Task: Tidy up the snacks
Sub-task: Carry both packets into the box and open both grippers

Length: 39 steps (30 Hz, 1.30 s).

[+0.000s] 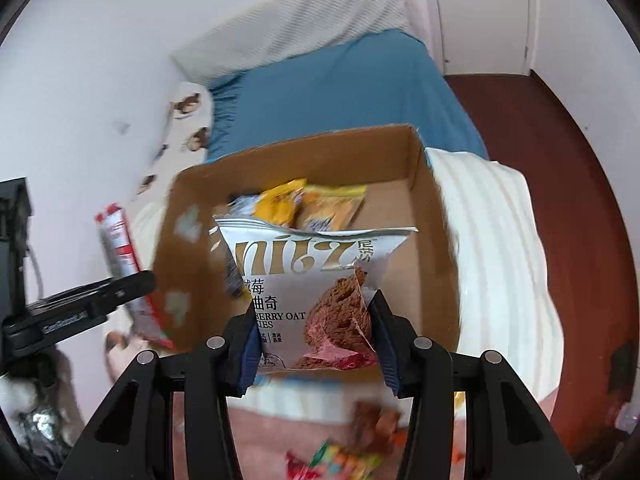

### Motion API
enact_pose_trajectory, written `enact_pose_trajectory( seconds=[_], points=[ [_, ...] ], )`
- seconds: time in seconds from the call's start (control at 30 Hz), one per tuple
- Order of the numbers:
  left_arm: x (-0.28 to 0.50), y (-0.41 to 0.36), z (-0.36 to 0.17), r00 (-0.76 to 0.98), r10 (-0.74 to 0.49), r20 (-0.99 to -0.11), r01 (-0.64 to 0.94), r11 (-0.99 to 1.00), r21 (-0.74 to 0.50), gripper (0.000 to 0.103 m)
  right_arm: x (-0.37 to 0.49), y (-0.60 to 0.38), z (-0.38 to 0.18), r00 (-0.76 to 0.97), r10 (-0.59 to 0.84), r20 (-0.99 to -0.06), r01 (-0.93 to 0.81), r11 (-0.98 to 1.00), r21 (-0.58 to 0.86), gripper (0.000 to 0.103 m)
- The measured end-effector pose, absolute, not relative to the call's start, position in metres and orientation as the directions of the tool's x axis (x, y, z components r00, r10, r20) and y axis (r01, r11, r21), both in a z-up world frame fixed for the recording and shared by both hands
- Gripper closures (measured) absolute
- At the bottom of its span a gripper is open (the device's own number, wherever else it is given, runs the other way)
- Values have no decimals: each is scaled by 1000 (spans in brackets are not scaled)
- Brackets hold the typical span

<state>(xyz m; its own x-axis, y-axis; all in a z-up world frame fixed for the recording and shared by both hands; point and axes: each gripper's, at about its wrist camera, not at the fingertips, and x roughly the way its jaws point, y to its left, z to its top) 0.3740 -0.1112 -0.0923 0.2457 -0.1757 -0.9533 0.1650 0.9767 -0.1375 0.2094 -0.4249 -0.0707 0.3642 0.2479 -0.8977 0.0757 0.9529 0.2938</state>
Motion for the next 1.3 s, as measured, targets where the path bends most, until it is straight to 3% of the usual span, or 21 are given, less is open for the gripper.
enact_pose_trajectory(
  seconds=[0.37, 0.4, 0.43, 0.47, 0.5, 0.53, 0.57, 0.97, 1.3],
  points=[
    [453, -128, -145, 197, -31, -980, 159, 987, 1, 56, 297, -438, -128, 281, 146, -949, 150, 970, 193, 51],
    [455, -130, -149, 191, -25, -981, 162, 987, 6, 56, 301, -439, -132, 278, 138, -951, 155, 970, 186, 49],
    [457, -131, -151, 187, -32, -982, 161, 987, -1, 54, 305, -440, -137, 264, 131, -955, 161, 971, 178, 39],
    [458, -132, -152, 186, -39, -982, 162, 987, -9, 41, 305, -439, -138, 254, 129, -959, 168, 970, 175, 31],
    [460, -133, -153, 189, -45, -981, 164, 986, -14, 32, 306, -440, -140, 248, 134, -959, 177, 968, 181, 17],
    [460, -133, -153, 191, -45, -980, 164, 986, -14, 14, 307, -440, -142, 248, 135, -959, 180, 967, 182, 12],
    [461, -134, -153, 195, -45, -980, 162, 987, -13, 10, 309, -440, -143, 248, 130, -960, 178, 968, 177, 12],
    [441, -129, -137, 244, -108, -964, 147, 986, -73, 10, 291, -429, -131, 275, 128, -953, 132, 977, 169, 12],
    [372, -127, -96, 387, -156, -909, 165, 981, -98, 10, 231, -421, -99, 361, 138, -922, 90, 979, 182, 12]
  ],
)
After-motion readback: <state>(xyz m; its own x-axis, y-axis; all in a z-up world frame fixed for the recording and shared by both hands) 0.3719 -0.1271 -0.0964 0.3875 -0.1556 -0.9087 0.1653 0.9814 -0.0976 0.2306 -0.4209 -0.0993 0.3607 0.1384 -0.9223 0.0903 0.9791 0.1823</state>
